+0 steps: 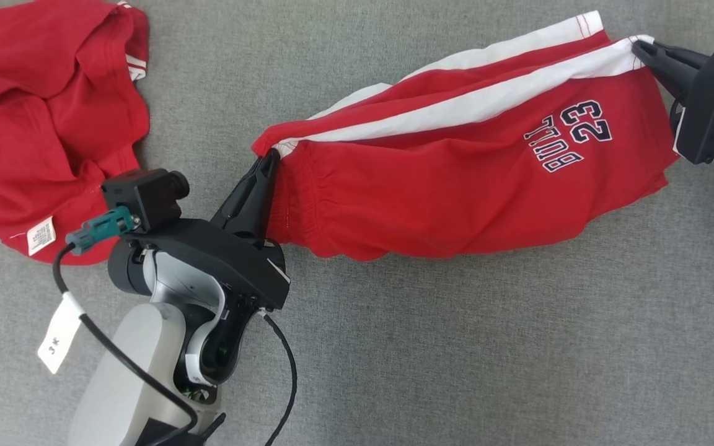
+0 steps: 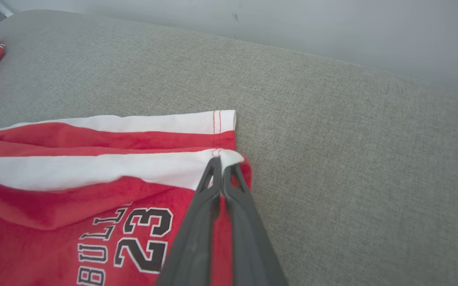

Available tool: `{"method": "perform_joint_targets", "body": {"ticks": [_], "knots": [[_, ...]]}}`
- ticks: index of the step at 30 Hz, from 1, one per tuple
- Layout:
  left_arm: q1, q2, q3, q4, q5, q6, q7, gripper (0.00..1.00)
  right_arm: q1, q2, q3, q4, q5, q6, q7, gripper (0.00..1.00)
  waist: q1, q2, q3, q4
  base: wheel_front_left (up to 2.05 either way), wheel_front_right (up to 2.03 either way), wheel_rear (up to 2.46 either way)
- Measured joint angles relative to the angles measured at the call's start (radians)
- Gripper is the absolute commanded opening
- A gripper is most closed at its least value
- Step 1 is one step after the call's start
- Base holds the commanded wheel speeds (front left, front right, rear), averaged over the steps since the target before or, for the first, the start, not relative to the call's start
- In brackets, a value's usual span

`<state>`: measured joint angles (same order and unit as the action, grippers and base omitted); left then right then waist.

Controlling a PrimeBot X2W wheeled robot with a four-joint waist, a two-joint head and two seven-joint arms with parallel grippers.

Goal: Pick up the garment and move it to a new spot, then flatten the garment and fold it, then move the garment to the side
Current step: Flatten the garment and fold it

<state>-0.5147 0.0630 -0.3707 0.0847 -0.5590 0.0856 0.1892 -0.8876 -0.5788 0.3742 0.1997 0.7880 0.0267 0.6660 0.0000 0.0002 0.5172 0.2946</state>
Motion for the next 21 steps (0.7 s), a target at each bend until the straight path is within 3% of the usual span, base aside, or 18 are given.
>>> {"method": "perform_joint_targets", "body": {"ticks": [1, 2, 3, 4, 5, 6, 7, 21], "knots": [[-0.002, 0.0, -0.001, 0.007, 0.003, -0.005, -0.006, 0.0, -0.001, 0.006, -0.001, 0.012, -0.001, 0.0, -0.01, 0.0, -0.0001, 0.0, -0.003, 0.0, 0.0, 0.0, 0.0], [-0.003, 0.0, -0.003, 0.011, 0.005, -0.007, -0.007, 0.0, -0.002, 0.011, 0.0, 0.022, -0.007, 0.0, -0.021, 0.13, -0.0001, 0.0, -0.006, -0.001, 0.0, 0.0, 0.0], [-0.003, 0.0, -0.004, 0.014, 0.005, -0.007, -0.013, 0.0, -0.004, 0.016, -0.001, 0.028, -0.012, 0.0, -0.034, 1.0, -0.0001, 0.0, -0.008, -0.002, 0.0, 0.0, 0.0], [-0.009, -0.002, -0.004, 0.028, 0.019, -0.007, -0.027, 0.01, -0.019, 0.028, -0.004, 0.054, -0.023, -0.001, -0.067, 1.0, -0.0001, 0.0, -0.013, -0.003, 0.0, 0.0, 0.0], [-0.013, -0.002, -0.001, 0.033, 0.033, -0.006, -0.04, 0.74, -0.028, 0.034, -0.007, 0.064, -0.033, -0.001, -0.089, 1.0, 0.0, 0.0, -0.016, -0.003, 0.0, 0.0, 0.0], [-0.013, -0.002, -0.001, 0.033, 0.033, -0.006, -0.04, 0.74, -0.028, 0.034, -0.007, 0.064, -0.033, -0.001, -0.089, 1.0, 0.0, 0.0, -0.016, -0.003, 0.0, 0.0, 0.0], [-0.018, -0.004, 0.004, 0.037, 0.037, -0.001, -0.053, 1.0, -0.037, 0.042, -0.014, 0.072, -0.042, -0.002, -0.112, 1.0, 0.0, 0.0, -0.019, -0.004, 0.0, 0.0, 0.0], [-0.043, 0.016, 0.03, 0.078, 0.136, 0.01, -0.248, 1.0, -0.035, 0.095, -0.044, 0.123, -0.142, -0.016, -0.435, 1.0, -0.0001, -0.0001, -0.1, -0.034, 0.0, 0.0, 0.0]]}}
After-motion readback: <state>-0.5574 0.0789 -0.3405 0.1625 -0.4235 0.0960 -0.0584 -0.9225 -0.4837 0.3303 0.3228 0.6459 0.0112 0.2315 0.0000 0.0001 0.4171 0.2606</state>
